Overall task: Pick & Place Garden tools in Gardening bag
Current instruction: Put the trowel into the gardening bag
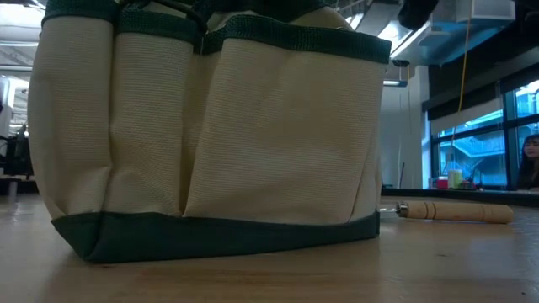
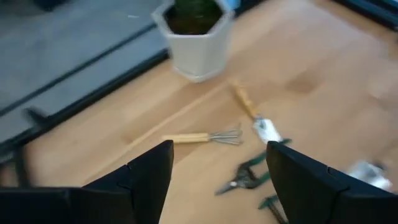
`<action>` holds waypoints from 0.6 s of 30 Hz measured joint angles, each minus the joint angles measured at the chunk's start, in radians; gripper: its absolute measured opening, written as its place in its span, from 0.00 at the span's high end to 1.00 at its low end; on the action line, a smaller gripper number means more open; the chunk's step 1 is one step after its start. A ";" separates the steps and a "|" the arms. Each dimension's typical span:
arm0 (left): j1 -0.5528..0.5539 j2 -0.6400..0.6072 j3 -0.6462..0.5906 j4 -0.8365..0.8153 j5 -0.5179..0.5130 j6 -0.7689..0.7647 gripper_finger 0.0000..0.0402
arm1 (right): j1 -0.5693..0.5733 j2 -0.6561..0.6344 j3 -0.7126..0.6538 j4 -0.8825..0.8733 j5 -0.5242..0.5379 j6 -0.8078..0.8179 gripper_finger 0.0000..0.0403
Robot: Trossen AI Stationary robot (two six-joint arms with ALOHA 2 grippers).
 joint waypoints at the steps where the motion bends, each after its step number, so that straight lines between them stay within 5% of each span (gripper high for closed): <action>1: 0.018 -0.032 -0.047 0.056 0.032 0.056 0.39 | -0.005 0.000 0.003 0.000 0.000 0.000 0.10; 6: 0.072 -0.232 -0.359 0.529 0.193 0.314 0.48 | -0.027 0.000 0.009 -0.016 0.000 -0.010 0.10; 11: 0.142 -0.430 -0.731 1.238 0.374 0.479 0.57 | -0.057 0.000 0.009 -0.018 0.006 -0.055 0.10; 14: 0.204 -0.497 -0.905 1.560 0.460 0.464 0.58 | -0.070 0.000 0.009 -0.016 0.006 -0.052 0.10; 18: 0.273 -0.521 -1.053 1.791 0.582 0.350 0.58 | -0.072 0.000 0.009 0.037 0.004 0.055 0.10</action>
